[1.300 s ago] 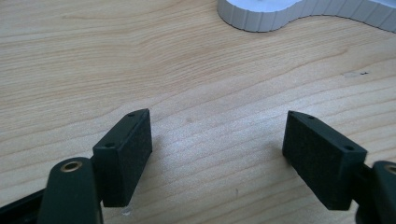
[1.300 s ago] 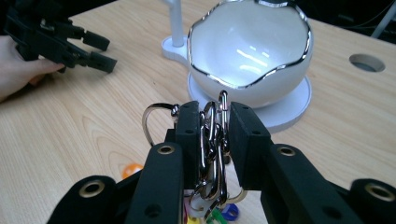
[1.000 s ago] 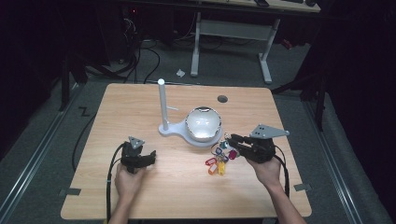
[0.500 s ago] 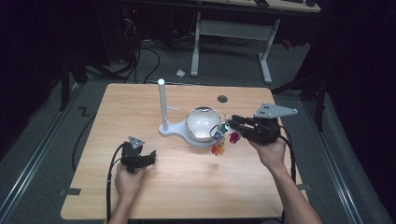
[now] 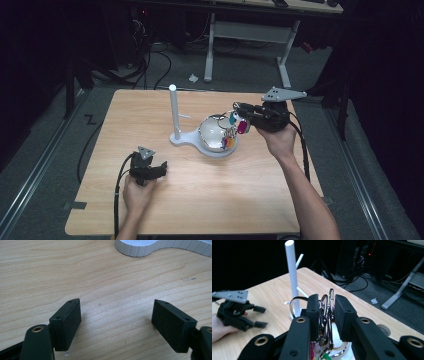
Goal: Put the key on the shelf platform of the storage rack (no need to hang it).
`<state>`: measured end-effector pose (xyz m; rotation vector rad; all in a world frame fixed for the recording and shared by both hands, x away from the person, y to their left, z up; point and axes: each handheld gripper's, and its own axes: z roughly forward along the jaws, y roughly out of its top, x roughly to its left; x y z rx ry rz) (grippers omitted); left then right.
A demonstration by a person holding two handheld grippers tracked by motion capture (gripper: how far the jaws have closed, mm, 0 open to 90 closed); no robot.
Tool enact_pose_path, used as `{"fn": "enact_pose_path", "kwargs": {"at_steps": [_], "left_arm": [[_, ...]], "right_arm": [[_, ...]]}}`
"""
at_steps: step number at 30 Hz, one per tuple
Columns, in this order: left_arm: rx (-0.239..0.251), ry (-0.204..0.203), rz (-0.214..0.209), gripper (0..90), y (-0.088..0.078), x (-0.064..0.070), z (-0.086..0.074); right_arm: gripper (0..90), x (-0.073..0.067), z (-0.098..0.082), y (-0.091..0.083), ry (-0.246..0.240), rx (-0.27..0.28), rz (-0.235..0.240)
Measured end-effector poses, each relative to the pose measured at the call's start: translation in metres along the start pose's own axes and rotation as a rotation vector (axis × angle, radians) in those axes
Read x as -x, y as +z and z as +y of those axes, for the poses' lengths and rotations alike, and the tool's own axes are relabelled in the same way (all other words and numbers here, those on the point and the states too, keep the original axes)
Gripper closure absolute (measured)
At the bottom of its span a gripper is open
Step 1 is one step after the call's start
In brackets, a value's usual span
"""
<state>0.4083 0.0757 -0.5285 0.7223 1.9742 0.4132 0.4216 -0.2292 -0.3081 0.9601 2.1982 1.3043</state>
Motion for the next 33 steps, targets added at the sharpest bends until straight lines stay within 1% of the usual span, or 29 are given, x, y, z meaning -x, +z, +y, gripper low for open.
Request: {"fn": "enact_pose_path", "kwargs": {"at_steps": [2,6,11,12,14,15,22,25,27,30,33], "left_arm": [[0.001,-0.005,0.001,24.1,0.000,0.000,0.000],[0.000,-0.001,0.001,24.0,0.000,0.000,0.000],[-0.005,0.000,-0.002,23.7,0.000,0.000,0.000],[-0.003,-0.002,-0.002,23.7,0.000,0.000,0.000],[-0.002,-0.002,-0.001,23.7,0.000,0.000,0.000],[-0.003,0.003,-0.002,23.7,0.000,0.000,0.000],[-0.004,0.001,-0.003,23.6,0.000,0.000,0.000],[-0.004,-0.001,-0.003,23.6,0.000,0.000,-0.001],[-0.004,0.005,-0.004,23.6,0.000,0.000,0.000],[-0.003,0.000,-0.003,23.7,0.000,0.000,-0.001],[-0.003,0.001,-0.003,23.7,0.000,0.000,-0.001]], "right_arm": [[75.1,0.002,0.003,0.006,0.004,-0.001,-0.002],[75.1,0.003,0.007,0.015,0.003,-0.012,-0.010],[75.0,0.007,0.005,0.028,0.026,-0.022,-0.006],[75.0,0.007,0.004,0.031,0.028,-0.030,-0.007],[75.0,0.008,-0.001,0.042,0.027,-0.061,-0.008],[75.0,0.008,-0.001,0.042,0.027,-0.061,-0.008],[75.0,0.008,-0.015,0.061,0.041,-0.092,-0.011],[74.9,0.008,-0.020,0.067,0.037,-0.105,-0.018],[74.9,0.008,-0.024,0.071,0.040,-0.111,-0.014],[74.9,0.008,-0.028,0.075,0.040,-0.114,-0.014],[75.0,0.008,-0.034,0.082,0.051,-0.124,-0.008]]}}
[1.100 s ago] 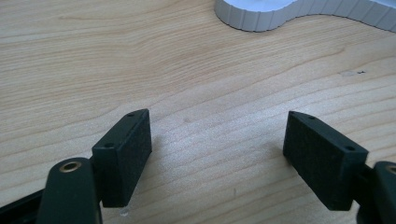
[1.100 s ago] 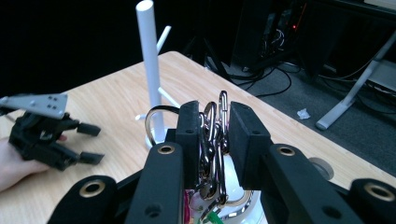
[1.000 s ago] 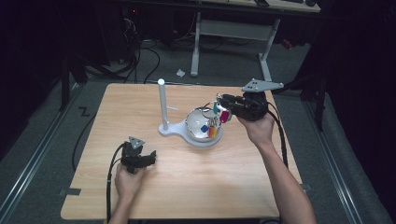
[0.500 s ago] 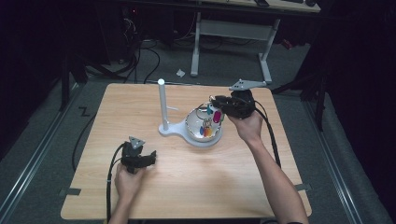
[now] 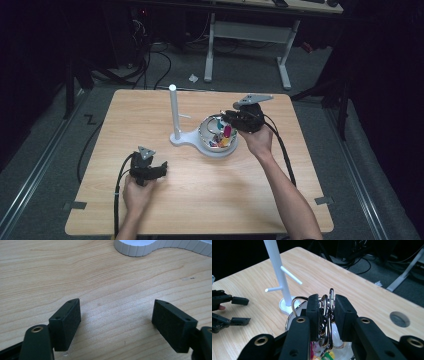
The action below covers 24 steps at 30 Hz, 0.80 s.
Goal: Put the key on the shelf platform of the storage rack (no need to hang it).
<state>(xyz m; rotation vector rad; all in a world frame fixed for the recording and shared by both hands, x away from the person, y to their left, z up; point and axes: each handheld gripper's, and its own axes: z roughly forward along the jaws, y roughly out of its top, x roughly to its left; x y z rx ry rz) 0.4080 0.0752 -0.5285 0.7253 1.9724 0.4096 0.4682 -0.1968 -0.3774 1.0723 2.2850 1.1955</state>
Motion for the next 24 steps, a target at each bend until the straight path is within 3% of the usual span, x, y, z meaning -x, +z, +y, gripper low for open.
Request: {"fn": "enact_pose_path", "kwargs": {"at_steps": [6,7,8,14,24], "left_arm": [[0.001,-0.010,0.006,23.7,0.000,0.001,0.000],[0.001,-0.010,0.005,23.7,0.000,0.001,0.000],[0.002,-0.014,0.006,23.7,0.000,0.001,0.000],[0.001,-0.014,0.006,23.7,0.000,0.001,0.000],[0.003,-0.012,0.008,23.7,0.000,0.001,0.000]], "right_arm": [[76.8,-0.001,-0.008,0.015,-0.005,-0.032,-0.007],[85.3,-0.001,-0.009,0.016,-0.003,-0.035,-0.005],[87.4,0.000,-0.011,0.018,-0.003,-0.024,-0.003],[87.5,0.001,-0.019,0.027,-0.002,-0.057,-0.008],[87.1,0.006,-0.029,0.027,0.023,-0.063,0.014]]}}
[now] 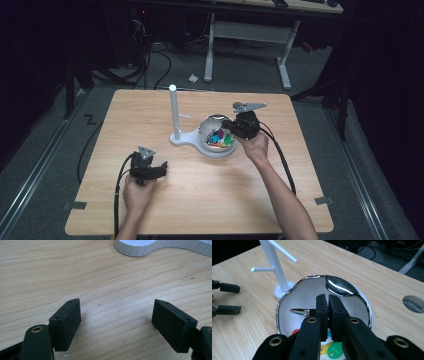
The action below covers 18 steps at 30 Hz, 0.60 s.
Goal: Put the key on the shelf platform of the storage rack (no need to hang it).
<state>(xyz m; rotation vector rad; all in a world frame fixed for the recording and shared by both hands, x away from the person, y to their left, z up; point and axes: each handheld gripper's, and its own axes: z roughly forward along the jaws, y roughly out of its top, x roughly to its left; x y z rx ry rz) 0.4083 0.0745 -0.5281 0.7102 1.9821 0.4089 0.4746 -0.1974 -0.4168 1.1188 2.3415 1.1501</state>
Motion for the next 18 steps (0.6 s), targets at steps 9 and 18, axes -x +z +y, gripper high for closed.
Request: {"fn": "enact_pose_path", "kwargs": {"at_steps": [9,18], "left_arm": [[0.001,-0.002,0.001,23.8,0.000,0.000,0.000],[0.002,-0.003,0.002,23.9,0.000,0.000,0.000]], "right_arm": [[68.1,0.004,-0.014,-0.001,0.045,-0.026,0.027],[52.8,0.006,-0.021,-0.024,0.073,0.046,0.003]]}}
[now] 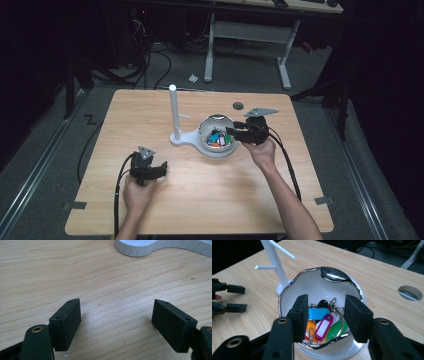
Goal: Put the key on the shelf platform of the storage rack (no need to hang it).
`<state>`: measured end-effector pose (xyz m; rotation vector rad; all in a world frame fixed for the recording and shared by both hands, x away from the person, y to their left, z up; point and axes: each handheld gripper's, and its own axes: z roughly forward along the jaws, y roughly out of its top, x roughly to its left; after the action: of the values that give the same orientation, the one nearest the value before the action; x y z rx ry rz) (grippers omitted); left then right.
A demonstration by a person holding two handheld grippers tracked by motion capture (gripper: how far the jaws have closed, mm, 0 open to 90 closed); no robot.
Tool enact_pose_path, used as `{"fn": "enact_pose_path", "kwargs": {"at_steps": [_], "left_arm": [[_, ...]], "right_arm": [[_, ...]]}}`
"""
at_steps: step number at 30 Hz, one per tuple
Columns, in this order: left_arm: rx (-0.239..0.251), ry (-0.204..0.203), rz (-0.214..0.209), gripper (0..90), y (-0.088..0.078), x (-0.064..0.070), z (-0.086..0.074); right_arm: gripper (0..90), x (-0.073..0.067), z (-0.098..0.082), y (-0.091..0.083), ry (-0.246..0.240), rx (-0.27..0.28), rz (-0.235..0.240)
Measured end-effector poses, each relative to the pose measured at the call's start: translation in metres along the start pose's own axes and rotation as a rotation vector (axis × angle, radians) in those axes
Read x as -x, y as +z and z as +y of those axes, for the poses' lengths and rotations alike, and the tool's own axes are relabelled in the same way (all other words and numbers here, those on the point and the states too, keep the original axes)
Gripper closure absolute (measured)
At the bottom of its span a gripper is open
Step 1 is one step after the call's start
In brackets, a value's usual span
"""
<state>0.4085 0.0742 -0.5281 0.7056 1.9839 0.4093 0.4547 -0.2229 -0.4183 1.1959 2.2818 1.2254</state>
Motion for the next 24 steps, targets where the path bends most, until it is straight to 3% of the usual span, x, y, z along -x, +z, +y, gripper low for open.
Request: {"fn": "enact_pose_path", "kwargs": {"at_steps": [5,8,15,18,24], "left_arm": [[0.000,-0.003,0.002,23.9,0.000,0.000,0.000],[0.000,0.004,-0.001,23.9,0.000,0.000,0.000],[-0.002,-0.001,0.002,23.9,0.000,0.000,0.000],[-0.002,0.015,-0.006,23.9,0.000,-0.001,0.000],[-0.004,0.005,-0.002,23.9,0.000,0.000,0.000]], "right_arm": [[47.4,0.004,-0.005,-0.013,0.005,-0.004,-0.024],[46.1,0.007,-0.009,-0.026,0.017,0.031,-0.042],[42.7,0.015,-0.014,-0.047,0.046,0.040,-0.070],[41.7,0.015,-0.015,-0.054,0.043,0.041,-0.078],[41.4,0.014,-0.020,-0.069,0.042,0.067,-0.096]]}}
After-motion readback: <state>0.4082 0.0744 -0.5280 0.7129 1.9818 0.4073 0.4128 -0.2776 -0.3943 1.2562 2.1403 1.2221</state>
